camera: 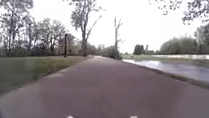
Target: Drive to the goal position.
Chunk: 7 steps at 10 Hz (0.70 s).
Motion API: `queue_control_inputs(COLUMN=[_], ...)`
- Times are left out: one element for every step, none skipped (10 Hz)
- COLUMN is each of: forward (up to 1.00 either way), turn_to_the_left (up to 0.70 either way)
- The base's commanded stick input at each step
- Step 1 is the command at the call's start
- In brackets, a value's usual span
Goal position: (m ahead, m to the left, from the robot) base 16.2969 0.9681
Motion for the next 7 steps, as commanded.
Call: queue_control_inputs(forward=[0.70, 0.70, 0.70, 0.70, 0.70, 0.70, 0.70], turn_to_the_left=[0.00, 0.00, 0.00, 0.00, 0.00, 0.00, 0.00])
